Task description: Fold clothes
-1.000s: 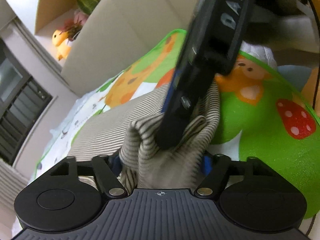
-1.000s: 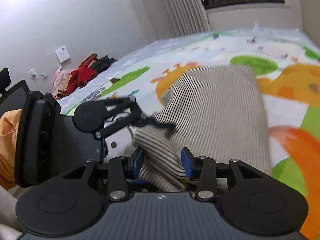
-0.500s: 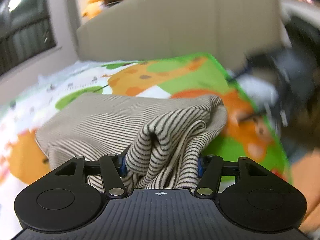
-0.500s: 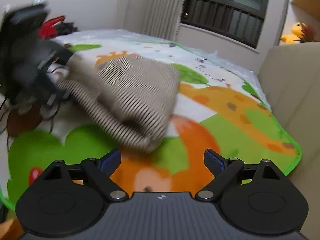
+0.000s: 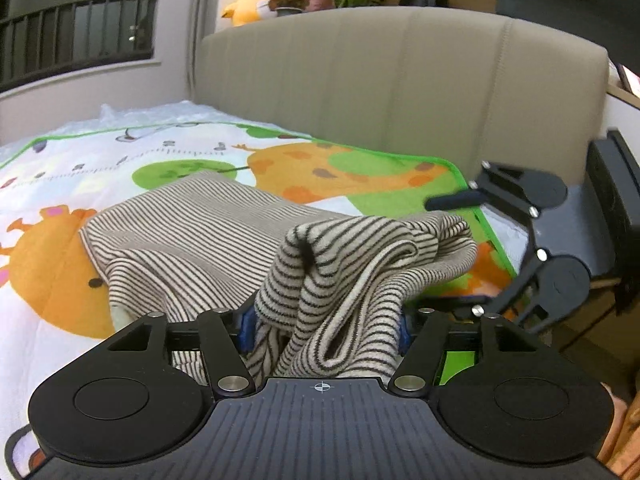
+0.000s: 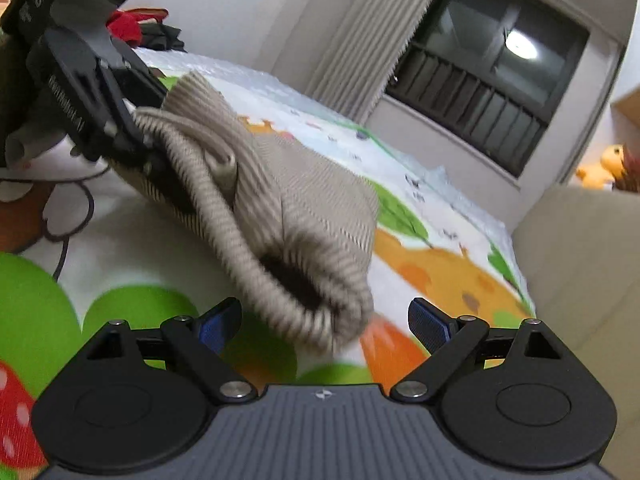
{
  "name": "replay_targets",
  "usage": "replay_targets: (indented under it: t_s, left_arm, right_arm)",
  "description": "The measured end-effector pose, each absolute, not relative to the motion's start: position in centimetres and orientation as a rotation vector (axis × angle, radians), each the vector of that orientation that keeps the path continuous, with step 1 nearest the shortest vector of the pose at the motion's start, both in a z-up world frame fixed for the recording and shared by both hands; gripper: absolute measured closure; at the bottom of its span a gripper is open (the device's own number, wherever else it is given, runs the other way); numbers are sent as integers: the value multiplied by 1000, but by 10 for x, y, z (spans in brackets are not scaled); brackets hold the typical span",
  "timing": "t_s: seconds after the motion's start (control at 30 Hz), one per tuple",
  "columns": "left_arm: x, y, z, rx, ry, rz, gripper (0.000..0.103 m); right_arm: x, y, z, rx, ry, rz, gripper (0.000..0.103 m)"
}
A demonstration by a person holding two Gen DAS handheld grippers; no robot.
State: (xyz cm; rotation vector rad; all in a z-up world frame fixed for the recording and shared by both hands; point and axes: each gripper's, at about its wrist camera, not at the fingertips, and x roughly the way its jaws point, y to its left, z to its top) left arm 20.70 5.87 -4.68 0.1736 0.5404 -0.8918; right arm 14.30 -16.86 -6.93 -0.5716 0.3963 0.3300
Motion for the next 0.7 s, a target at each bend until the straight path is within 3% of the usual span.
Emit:
replay_targets:
  t_s: [0.1,0.2,0.27,0.33,0.43,0.7]
  left_arm:
    - [212,53,-54,188,541,-903,28]
    - [214,48,-60,193,547,-914,30]
    - [212,46,-60,206,544,-920,35]
    - [208,45,-59,216,542,-924,42]
    - [200,46,-58,230,553,-915,44]
    - [151,48,-48,238,598,-983,45]
  right_arm:
    - [150,-155,-74,-639,378,349,12]
    - [155,-142,-78,-683,367,391,16]
    - [153,-134,-78,-716,351,417,26]
    - [147,-127,-80,-760,338,441,47]
    - [134,-117,-83,-815,351,469,66]
    - [74,-120,-63,-802,408,564,71]
